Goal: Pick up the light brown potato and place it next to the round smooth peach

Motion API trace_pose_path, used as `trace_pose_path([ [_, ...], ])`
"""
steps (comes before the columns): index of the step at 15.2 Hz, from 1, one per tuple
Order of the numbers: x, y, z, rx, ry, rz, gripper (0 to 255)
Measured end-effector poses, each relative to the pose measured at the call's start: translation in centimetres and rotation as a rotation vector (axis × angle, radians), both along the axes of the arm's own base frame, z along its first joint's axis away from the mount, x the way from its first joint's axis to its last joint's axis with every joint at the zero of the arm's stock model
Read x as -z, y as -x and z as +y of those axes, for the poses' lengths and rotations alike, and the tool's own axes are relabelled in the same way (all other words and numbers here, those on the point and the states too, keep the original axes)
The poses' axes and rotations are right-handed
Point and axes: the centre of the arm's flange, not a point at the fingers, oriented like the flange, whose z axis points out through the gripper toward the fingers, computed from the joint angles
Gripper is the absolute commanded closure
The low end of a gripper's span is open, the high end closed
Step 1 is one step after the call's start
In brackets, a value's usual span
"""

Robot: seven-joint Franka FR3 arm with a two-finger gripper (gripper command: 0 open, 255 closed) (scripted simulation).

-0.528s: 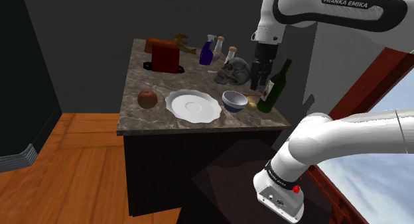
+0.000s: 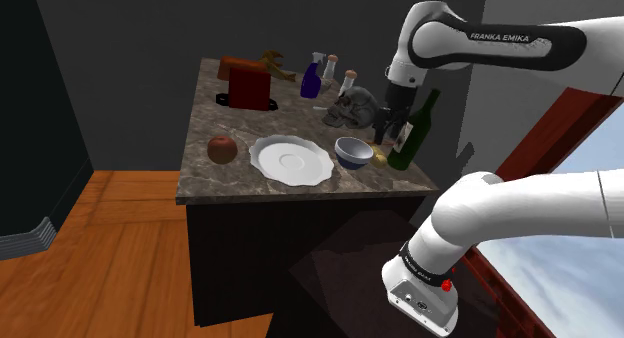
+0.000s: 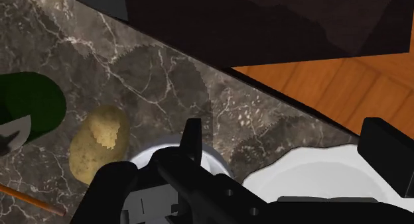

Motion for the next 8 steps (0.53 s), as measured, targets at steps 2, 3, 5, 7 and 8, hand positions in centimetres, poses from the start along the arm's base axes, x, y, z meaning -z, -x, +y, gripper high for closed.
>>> trace_pose_path([
  [2,1.7,-0.1,-1.8,0.038,0.010,-0.032,0],
  [3,2.4,0.1,-2.8,0.057,0.015,-0.050,0],
  [5,4.1,0.0,-4.4,0.095,0.024,-0.083,0],
  [7,5.8,-0.1,-6.6,0.134,0.034,-0.116,0],
  [8,6.5,0.0,-7.6,0.153,0.039,-0.133,0],
])
